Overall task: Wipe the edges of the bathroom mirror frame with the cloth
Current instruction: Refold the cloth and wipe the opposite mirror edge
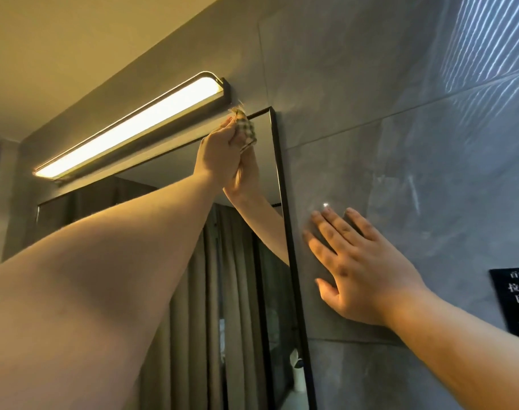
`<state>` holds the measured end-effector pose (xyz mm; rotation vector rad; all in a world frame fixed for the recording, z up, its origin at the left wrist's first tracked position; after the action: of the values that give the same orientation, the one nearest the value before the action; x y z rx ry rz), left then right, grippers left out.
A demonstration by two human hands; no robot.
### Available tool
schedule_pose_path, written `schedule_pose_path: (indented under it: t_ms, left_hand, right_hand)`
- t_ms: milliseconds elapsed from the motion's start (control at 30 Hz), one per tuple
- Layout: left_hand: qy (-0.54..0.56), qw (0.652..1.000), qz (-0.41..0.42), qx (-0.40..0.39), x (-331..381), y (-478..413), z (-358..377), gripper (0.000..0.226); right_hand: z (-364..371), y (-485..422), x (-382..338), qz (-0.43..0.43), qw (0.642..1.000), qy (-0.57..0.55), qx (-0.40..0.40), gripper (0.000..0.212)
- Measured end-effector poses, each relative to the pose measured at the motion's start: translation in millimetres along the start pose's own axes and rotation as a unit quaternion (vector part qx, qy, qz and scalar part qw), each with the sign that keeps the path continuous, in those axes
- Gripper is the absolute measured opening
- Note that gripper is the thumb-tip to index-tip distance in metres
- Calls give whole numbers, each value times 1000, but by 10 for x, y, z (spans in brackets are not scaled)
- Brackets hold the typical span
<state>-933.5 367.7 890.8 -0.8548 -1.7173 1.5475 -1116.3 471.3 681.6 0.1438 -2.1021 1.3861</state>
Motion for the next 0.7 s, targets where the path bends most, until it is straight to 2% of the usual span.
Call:
schedule_pose_path:
  t_ms: [333, 400, 567, 700]
  left_hand:
    - [10, 990, -138, 22, -740, 40, -212, 31]
    - [31, 991, -127, 20, -703, 61, -201, 31]
    - [44, 999, -2, 15, -127, 231, -4, 34]
    - [78, 996, 48, 2, 350, 477, 184, 35]
  right_hand:
    - [28, -6, -3, -1, 1000, -1, 1, 76]
    - [31, -7, -7, -1, 1000, 0, -3, 76]
    - [25, -7, -6, 0, 1000, 7, -7, 77]
    - [26, 1, -7, 1, 1000, 7, -8, 77]
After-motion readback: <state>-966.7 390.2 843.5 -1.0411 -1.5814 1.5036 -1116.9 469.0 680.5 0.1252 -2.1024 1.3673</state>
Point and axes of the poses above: each hand's wrist, its own y-axis away from the middle knuckle, its own z-axis out of the palm, x = y × z, the point moved 5 cm from there along -y, towards the middle knuckle, and after that the axes turned 2 degrees about -y, right-handed, at the moved point
